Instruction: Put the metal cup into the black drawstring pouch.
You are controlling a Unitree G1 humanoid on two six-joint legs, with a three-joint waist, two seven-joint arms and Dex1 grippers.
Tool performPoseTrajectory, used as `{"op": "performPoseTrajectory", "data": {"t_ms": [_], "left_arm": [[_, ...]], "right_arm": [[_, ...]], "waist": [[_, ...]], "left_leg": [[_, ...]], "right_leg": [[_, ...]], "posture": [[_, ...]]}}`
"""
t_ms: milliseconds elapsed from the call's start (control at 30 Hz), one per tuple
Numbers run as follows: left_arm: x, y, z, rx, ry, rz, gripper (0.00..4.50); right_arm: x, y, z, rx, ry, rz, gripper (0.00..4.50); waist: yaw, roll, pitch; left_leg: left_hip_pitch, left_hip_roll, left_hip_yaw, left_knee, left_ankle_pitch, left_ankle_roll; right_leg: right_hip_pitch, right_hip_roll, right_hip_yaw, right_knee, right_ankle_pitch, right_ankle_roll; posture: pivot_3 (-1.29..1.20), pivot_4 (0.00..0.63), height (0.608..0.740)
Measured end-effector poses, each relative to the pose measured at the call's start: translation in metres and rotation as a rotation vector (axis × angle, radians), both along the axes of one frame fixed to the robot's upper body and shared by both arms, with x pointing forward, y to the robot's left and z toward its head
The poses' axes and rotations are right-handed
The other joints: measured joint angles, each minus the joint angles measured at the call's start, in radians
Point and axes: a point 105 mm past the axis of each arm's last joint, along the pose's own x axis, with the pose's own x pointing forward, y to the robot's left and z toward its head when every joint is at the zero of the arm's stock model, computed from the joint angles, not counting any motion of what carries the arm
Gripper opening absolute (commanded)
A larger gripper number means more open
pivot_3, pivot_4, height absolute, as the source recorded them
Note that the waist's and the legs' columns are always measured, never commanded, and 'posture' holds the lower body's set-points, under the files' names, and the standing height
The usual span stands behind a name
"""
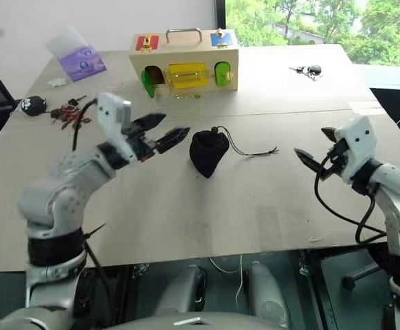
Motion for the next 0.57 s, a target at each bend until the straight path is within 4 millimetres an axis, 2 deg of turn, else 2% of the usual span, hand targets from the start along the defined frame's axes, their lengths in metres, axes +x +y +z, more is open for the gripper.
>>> {"op": "performPoseTrajectory", "data": {"t_ms": [67, 167, 267, 367, 567], "left_arm": [[-0.015, 0.014, -0.013, -0.052, 0.059, 0.013, 4.5], [-0.035, 0.036, -0.031, -0.024, 0.095, 0.08, 4.5], [-0.052, 0.047, -0.049, 0.012, 0.126, 0.121, 4.5], [-0.069, 0.052, -0.062, 0.033, 0.151, 0.122, 4.5], [-0.076, 0.056, -0.065, 0.047, 0.137, 0.133, 4.5]], "right_arm": [[-0.009, 0.0, -0.011, -0.007, 0.032, 0.0, 4.42], [-0.025, -0.002, -0.033, -0.052, 0.074, 0.0, 4.42], [-0.035, -0.004, -0.048, -0.048, 0.103, -0.018, 4.42], [-0.039, -0.007, -0.054, -0.061, 0.109, -0.035, 4.42], [-0.039, -0.007, -0.053, -0.063, 0.099, -0.04, 4.42]], "waist": [[0.005, 0.0, 0.0], [0.014, -0.001, 0.0], [0.022, -0.001, 0.0], [0.024, 0.0, 0.0], [0.027, -0.001, -0.001]], "left_leg": [[0.0, 0.0, 0.0, 0.002, 0.0, 0.0], [0.0, -0.001, 0.002, 0.002, 0.0, 0.0], [0.0, 0.0, 0.004, 0.002, 0.0, 0.0], [0.001, 0.001, 0.006, 0.002, 0.0, 0.0], [0.001, 0.001, 0.006, 0.002, 0.0, 0.0]], "right_leg": [[0.001, 0.0, -0.001, 0.0, 0.0, 0.0], [0.002, -0.001, -0.002, -0.002, 0.0, 0.0], [0.002, 0.0, 0.0, -0.002, -0.001, 0.0], [0.002, 0.0, 0.001, -0.002, -0.003, 0.001], [0.002, 0.0, 0.001, -0.003, -0.005, 0.0]], "posture": [[0.0, 0.15, 0.74], [0.0, 0.15, 0.74], [0.0, 0.15, 0.74], [0.0, 0.15, 0.74], [0.0, 0.15, 0.74]]}}
